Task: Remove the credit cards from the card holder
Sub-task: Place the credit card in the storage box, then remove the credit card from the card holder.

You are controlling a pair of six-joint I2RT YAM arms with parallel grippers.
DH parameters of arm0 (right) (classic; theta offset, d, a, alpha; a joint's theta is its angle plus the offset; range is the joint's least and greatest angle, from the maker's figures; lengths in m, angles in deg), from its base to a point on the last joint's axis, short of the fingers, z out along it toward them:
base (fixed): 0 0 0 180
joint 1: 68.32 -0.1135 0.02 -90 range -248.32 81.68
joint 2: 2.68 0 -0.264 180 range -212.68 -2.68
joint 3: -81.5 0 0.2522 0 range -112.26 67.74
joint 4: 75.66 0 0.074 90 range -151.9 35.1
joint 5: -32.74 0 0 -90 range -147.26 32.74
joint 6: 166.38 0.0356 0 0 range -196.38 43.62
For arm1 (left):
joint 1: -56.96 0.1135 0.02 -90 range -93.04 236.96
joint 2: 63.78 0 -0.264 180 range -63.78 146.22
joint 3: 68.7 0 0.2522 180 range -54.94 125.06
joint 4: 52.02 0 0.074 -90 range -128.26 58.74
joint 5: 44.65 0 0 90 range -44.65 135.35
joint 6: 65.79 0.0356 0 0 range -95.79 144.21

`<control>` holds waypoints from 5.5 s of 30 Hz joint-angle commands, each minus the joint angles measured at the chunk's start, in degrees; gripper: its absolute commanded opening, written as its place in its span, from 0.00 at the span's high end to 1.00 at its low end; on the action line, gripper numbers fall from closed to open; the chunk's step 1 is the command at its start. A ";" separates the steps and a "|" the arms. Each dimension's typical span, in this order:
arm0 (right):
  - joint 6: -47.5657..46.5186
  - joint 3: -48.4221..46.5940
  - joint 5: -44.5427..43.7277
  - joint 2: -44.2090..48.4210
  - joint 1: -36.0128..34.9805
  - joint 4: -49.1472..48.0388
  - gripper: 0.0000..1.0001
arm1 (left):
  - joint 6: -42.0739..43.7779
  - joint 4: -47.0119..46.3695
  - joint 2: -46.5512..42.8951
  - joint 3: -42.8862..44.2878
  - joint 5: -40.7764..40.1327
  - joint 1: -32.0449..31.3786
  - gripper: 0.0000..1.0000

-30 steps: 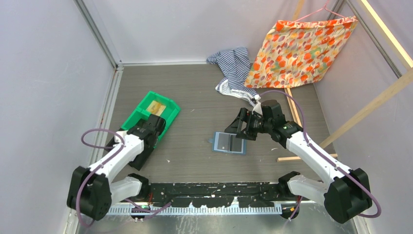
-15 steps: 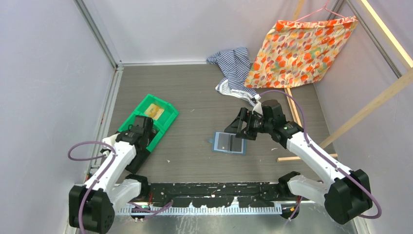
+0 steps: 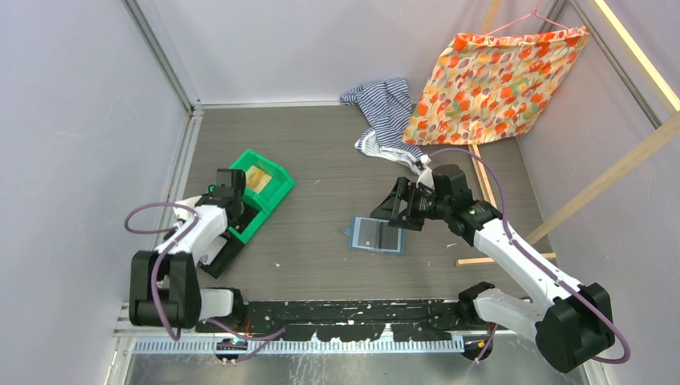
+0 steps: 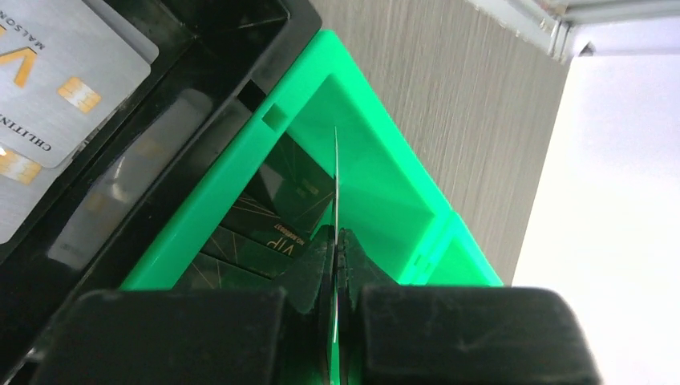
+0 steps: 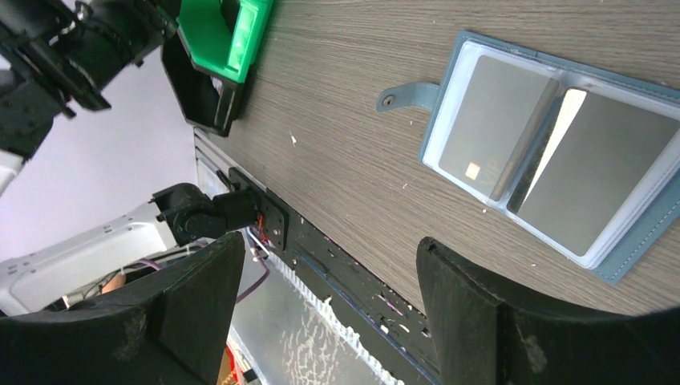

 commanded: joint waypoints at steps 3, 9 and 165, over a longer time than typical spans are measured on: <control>-0.98 -0.10 0.42 1.29 0.56 0.11 0.17 | 17.20 -20.61 11.43 7.74 15.56 2.82 1.00; -1.34 -0.10 0.07 1.66 1.00 0.93 0.17 | 25.03 -25.56 16.94 12.02 24.99 2.82 0.99; 3.06 10.08 -12.54 -17.06 7.47 -9.45 0.73 | 49.93 -39.47 39.43 17.45 74.38 -39.11 0.52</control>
